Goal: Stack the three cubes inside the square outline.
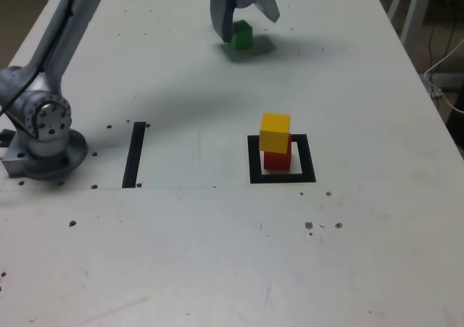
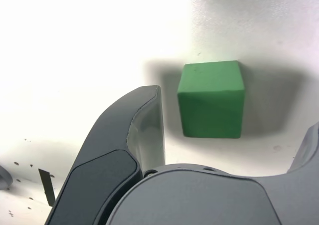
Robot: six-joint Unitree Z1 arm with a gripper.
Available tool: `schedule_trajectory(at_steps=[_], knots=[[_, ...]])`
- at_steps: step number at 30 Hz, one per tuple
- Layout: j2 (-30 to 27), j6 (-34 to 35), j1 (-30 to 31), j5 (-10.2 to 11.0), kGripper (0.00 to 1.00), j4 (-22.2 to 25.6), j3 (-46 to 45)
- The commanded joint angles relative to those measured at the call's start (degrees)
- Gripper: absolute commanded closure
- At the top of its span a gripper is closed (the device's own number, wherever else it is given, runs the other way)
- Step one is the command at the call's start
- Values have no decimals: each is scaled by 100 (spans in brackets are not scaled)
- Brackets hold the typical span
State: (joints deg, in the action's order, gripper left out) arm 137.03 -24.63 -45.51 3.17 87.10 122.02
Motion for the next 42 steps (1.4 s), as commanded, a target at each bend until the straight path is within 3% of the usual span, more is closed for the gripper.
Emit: schedule_trajectory(at_steps=[1,10,18,23,42], knots=[[99,-33,-39,-31,3,15,28],[281,-95,-120,-54,14,16,75],[309,-59,-106,75,50,29,109],[320,-51,-84,153,65,44,114],[340,-46,-8,179,67,96,104]])
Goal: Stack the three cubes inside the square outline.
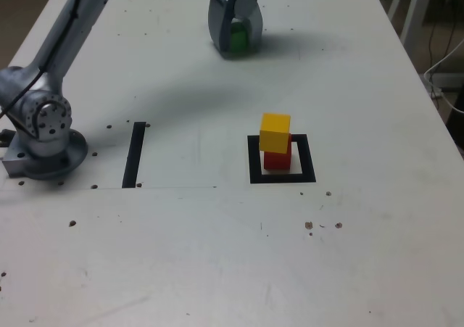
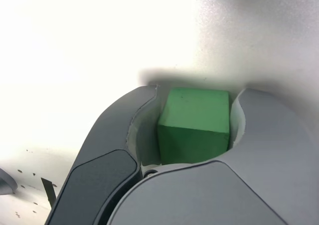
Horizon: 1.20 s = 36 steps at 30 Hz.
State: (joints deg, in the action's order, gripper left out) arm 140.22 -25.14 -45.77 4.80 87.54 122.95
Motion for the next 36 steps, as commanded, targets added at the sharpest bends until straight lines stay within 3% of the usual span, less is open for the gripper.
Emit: schedule_trajectory(at_steps=[1,20,36], knots=[[18,5,25,25,67,58,11],[-496,-57,497,303,67,246,-109],[-1363,117,1240,201,67,390,-850]])
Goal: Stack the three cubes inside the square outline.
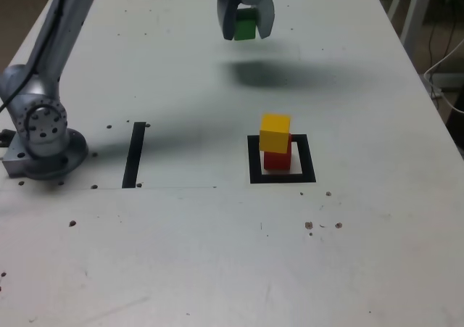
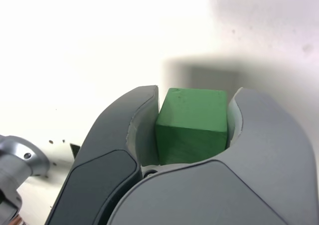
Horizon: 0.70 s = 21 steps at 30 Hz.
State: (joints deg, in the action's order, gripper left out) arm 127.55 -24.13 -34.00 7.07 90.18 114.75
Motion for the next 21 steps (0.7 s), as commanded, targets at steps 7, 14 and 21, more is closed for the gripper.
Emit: schedule_trajectory(at_steps=[7,14,21], knots=[[-381,112,410,-322,67,172,-385],[-673,297,853,-566,67,180,-786],[-927,524,1318,-650,67,166,-1047]])
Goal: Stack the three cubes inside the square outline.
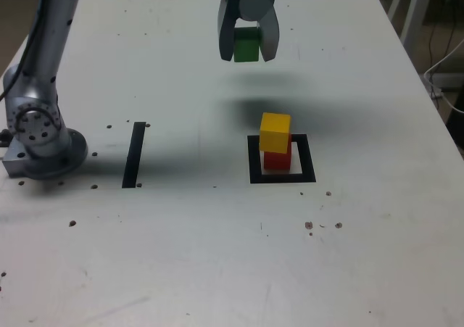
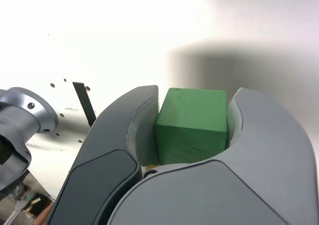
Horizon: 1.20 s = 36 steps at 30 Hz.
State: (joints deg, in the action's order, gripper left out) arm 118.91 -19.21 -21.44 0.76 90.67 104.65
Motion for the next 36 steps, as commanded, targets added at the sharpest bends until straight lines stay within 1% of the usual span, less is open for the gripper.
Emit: schedule_trajectory(at_steps=[1,9,18,27,36], knots=[[-86,61,128,-38,67,116,-62],[-152,383,750,-199,67,110,-123],[-221,819,1470,-258,67,101,-144],[-203,1100,1938,-322,67,97,-136],[-139,1251,2199,-379,67,91,-48]])
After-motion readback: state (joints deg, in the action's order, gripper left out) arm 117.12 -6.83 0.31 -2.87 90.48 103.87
